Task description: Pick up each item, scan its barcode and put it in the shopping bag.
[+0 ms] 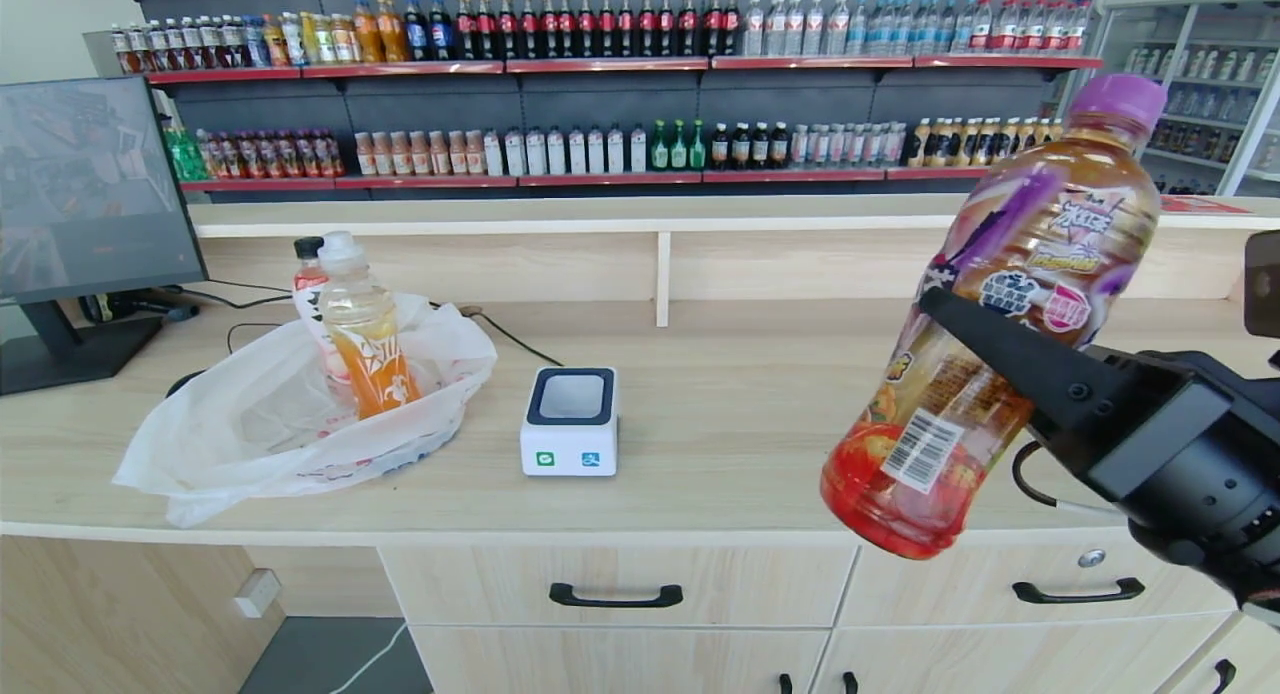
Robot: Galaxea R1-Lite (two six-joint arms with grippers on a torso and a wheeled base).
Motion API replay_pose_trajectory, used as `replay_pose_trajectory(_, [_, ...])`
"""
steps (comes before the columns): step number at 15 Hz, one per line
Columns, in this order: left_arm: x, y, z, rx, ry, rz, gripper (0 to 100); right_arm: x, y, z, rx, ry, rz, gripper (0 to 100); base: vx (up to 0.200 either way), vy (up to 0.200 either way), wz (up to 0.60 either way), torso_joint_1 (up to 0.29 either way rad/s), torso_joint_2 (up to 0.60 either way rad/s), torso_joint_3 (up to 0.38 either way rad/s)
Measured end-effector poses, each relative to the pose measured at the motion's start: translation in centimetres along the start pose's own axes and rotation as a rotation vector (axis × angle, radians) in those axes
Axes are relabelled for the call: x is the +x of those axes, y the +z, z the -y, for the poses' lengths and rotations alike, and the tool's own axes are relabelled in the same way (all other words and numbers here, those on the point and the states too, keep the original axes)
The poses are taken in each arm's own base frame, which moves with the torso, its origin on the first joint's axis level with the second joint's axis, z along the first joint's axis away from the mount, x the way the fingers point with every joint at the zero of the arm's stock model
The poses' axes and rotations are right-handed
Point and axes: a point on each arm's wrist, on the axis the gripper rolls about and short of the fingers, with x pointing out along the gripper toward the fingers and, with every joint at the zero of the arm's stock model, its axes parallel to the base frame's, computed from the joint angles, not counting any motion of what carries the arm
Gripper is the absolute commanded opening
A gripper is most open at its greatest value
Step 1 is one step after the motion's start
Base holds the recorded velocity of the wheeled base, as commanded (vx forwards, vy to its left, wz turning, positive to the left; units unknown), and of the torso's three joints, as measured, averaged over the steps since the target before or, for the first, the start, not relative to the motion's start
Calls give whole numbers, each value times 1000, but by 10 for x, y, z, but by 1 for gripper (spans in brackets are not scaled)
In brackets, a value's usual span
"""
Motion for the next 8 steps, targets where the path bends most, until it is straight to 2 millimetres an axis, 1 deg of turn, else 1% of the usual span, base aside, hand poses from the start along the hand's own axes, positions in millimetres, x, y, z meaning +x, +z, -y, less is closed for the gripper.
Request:
replay_pose_trajectory(4, [0,0,0,-1,0,0,100,24,-9,-20,52,121,-13,0,0,0,0,0,0,0])
replay_pose_trajectory(8, [0,0,0,-2,0,0,100,33,-24,-41,104,214,-61,0,0,0,0,0,0,0])
